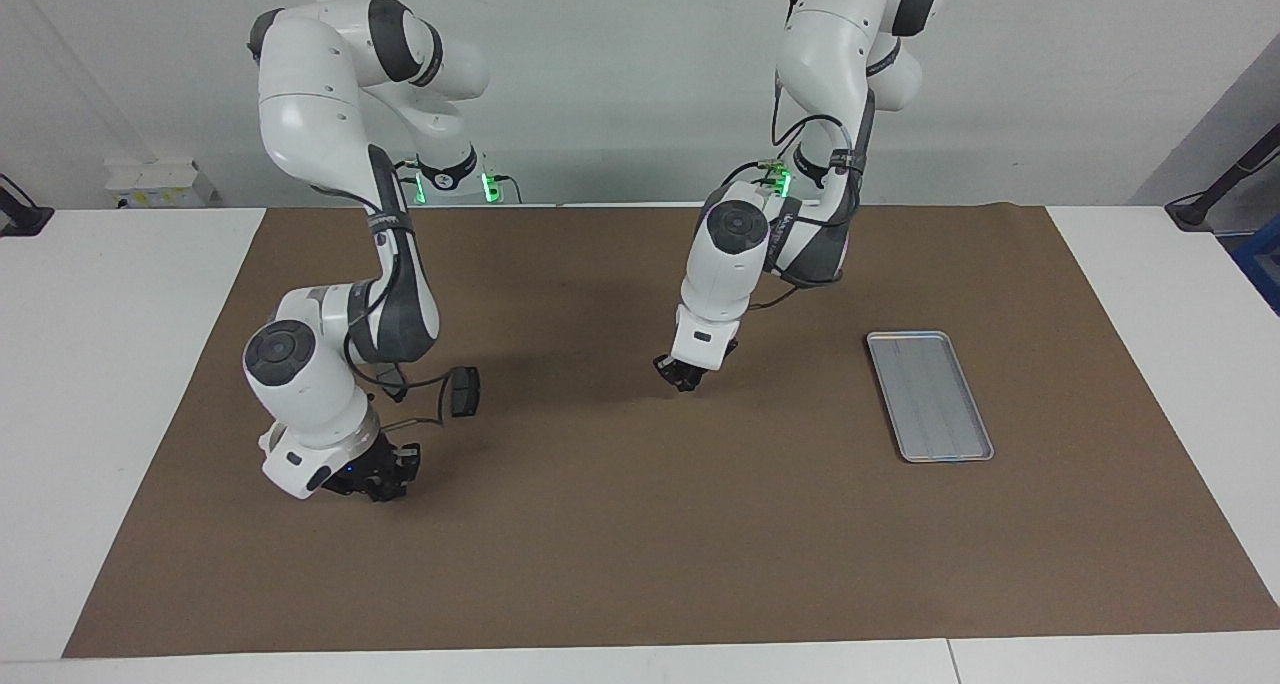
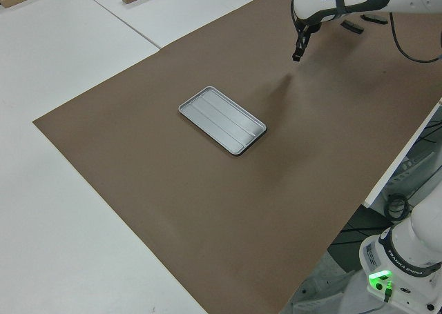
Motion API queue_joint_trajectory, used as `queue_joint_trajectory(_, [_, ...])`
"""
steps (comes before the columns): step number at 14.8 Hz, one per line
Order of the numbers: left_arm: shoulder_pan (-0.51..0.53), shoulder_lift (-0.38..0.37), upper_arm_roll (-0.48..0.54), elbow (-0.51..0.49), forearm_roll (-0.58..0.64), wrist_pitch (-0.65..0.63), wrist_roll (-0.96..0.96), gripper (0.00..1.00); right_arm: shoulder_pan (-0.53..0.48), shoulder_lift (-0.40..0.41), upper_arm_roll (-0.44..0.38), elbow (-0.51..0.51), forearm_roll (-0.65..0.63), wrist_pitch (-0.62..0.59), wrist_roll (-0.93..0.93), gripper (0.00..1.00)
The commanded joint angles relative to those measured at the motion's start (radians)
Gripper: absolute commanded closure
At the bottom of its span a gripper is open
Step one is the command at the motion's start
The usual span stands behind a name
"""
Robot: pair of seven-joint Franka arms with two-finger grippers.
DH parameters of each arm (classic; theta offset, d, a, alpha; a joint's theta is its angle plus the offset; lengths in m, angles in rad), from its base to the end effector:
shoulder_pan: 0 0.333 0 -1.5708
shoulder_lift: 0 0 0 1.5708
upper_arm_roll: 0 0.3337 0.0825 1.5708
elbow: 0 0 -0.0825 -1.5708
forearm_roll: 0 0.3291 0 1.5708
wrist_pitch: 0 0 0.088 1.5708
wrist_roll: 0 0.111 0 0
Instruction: Place bearing gear from tray to pile
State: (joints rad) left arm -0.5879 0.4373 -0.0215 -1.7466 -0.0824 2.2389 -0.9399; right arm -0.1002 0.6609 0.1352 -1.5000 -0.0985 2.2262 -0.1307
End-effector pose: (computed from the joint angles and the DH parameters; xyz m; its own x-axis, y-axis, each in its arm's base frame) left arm 0.5133 -0.3596 0.3726 0.9280 0.3714 -0.0305 0.3726 -0.9238 0.0878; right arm 0.6845 0.0016 0.3291 0.9791 0.1905 0.0714 0.1903 -0.9817 0.0087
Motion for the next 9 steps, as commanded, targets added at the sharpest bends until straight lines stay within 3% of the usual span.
queue_joint_trajectory(1, [-0.009,0.008,0.02,-0.016,0.015,0.017,-0.011,1.0,-0.019,-0.007,0.017,-0.052,-0.001,0.065,-0.026,1.0])
queue_joint_trajectory(3, [-0.006,0.006,0.02,-0.05,0.016,0.074,-0.013,1.0,-0.023,-0.009,0.017,-0.055,-0.001,0.067,-0.023,1.0])
queue_joint_trajectory(4, [-0.007,0.005,0.02,-0.066,0.016,0.086,-0.013,0.99,-0.023,-0.01,0.017,-0.054,-0.001,0.056,-0.018,0.77])
queue_joint_trajectory(5, [-0.012,0.0,0.02,-0.092,0.016,0.099,-0.013,0.98,-0.021,-0.015,0.017,-0.052,-0.001,0.05,-0.014,0.01])
queue_joint_trajectory(8, [-0.015,-0.014,0.02,-0.136,0.016,0.128,-0.013,0.95,0.016,-0.067,0.015,-0.034,-0.003,-0.063,0.051,0.0])
queue_joint_trajectory(9, [-0.015,-0.014,0.02,-0.136,0.016,0.128,-0.013,0.85,0.042,-0.09,0.015,-0.022,-0.001,-0.106,0.086,0.0])
